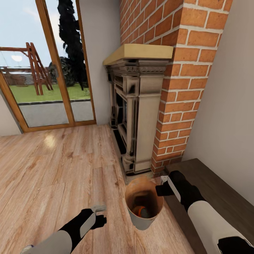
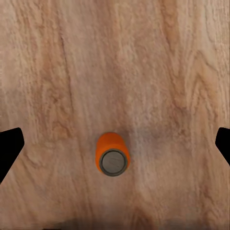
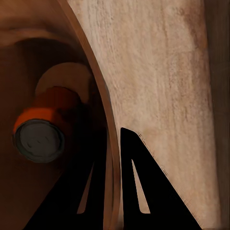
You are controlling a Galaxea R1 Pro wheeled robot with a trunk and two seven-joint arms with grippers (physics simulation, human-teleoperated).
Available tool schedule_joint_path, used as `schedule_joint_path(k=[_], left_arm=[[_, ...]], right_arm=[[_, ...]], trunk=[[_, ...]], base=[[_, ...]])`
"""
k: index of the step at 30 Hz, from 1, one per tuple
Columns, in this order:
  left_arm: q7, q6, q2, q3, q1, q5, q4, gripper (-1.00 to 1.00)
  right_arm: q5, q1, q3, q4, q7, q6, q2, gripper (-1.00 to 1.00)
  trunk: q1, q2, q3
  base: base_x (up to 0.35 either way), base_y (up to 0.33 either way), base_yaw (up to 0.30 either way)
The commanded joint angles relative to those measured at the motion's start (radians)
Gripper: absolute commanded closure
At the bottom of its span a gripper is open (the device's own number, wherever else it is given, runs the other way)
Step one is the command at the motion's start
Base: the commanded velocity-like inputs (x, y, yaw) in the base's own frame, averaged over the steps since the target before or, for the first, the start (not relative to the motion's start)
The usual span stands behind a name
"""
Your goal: Put the three can of soda from the living room inside the tash can in the kitchen.
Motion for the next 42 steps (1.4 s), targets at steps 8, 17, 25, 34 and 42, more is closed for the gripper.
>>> schedule_joint_path(k=[8, 17, 25, 34, 42], left_arm=[[0.0, -0.024, -0.006, 0.006, 0.0, 0.002, 0.048, -1.0], [-0.004, -0.029, -0.005, 0.007, 0.002, 0.004, 0.093, -1.0], [0.0, -0.028, -0.004, 0.013, 0.003, 0.008, 0.096, -1.0], [0.009, -0.025, -0.005, 0.012, 0.003, 0.007, 0.096, -1.0], [0.009, -0.02, -0.005, 0.013, 0.003, 0.006, 0.097, -1.0]], right_arm=[[-0.026, -0.091, -0.007, 0.01, -0.006, 0.007, 0.02, 1.0], [-0.024, -0.169, -0.004, 0.112, -0.103, 0.007, 0.029, 1.0], [-0.024, -0.258, -0.004, 0.305, -0.135, 0.007, 0.033, 1.0], [-0.024, -0.347, 0.0, 0.448, -0.139, 0.007, 0.082, 1.0], [-0.024, -0.38, 0.001, 0.475, -0.139, 0.007, 0.103, 1.0]], trunk=[[0.0, 0.0, 0.0], [0.0, 0.0, 0.0], [0.0, 0.0, 0.0], [0.0, 0.0, 0.0], [0.0, 0.0, 0.0]], base=[[0.0, 0.0, 0.0], [0.0, 0.0, 0.0], [0.0, 0.0, 0.0], [0.0, 0.0, 0.0], [0.0, 0.0, 0.0]])
